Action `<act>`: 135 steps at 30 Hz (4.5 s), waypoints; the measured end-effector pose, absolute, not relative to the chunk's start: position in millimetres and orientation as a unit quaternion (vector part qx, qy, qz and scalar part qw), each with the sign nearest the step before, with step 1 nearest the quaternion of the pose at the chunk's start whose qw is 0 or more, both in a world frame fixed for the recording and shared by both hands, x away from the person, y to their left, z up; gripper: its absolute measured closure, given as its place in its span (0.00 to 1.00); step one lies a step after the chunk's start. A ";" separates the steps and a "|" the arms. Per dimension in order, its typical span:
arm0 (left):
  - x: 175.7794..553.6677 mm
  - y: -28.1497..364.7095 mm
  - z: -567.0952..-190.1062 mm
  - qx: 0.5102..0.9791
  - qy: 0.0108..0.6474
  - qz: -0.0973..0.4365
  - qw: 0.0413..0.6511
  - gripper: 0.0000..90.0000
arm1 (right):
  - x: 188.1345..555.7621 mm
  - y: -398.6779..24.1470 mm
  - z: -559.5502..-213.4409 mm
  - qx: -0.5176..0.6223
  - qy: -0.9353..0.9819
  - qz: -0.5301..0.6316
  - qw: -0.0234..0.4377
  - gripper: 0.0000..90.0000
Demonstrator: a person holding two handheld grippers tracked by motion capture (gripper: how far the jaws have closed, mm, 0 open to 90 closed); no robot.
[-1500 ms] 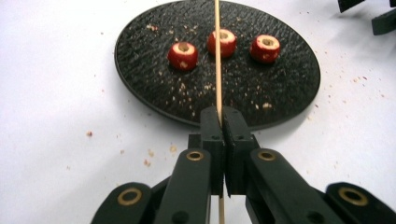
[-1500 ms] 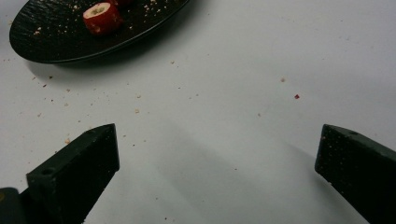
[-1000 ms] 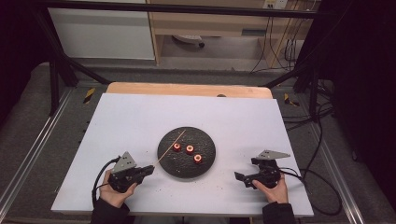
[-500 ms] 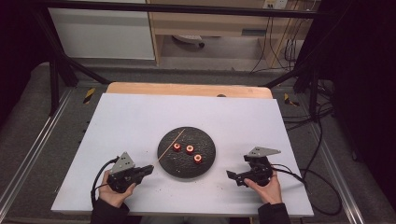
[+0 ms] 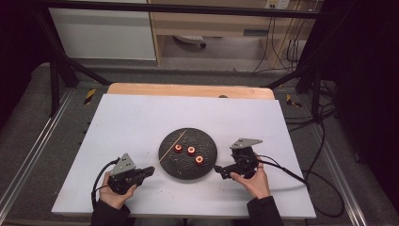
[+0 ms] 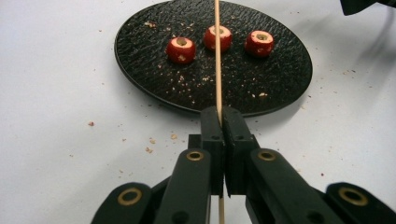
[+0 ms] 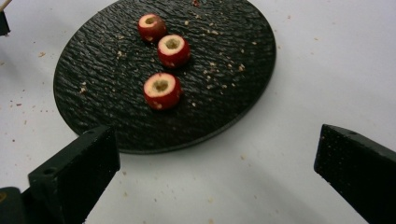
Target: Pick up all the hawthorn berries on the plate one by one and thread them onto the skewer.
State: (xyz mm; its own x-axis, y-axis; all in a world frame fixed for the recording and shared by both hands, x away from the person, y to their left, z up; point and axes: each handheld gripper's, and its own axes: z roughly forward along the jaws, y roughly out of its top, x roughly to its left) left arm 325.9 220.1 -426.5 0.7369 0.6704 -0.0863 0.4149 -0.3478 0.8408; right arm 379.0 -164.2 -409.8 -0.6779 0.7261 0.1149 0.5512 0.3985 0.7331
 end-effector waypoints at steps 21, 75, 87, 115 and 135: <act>327.3 219.1 -429.1 0.814 0.332 0.138 0.455 0.98 | 414.8 -90.3 -392.8 0.352 0.884 0.298 0.074 0.30; 326.9 217.1 -429.5 0.815 0.331 0.143 0.453 0.98 | 436.5 -80.6 -382.5 0.422 0.868 0.262 -0.008 0.70; 325.1 216.6 -428.2 0.812 0.333 0.147 0.457 0.98 | 427.2 -91.7 -366.7 0.430 0.843 0.323 0.012 0.70; 322.2 211.2 -429.9 0.806 0.341 0.150 0.460 0.98 | 393.0 -109.9 -414.4 0.493 0.647 0.580 0.039 0.71; 318.6 203.0 -431.9 0.797 0.355 0.153 0.464 0.98 | 394.6 -115.2 -406.9 0.512 0.543 0.662 0.066 0.71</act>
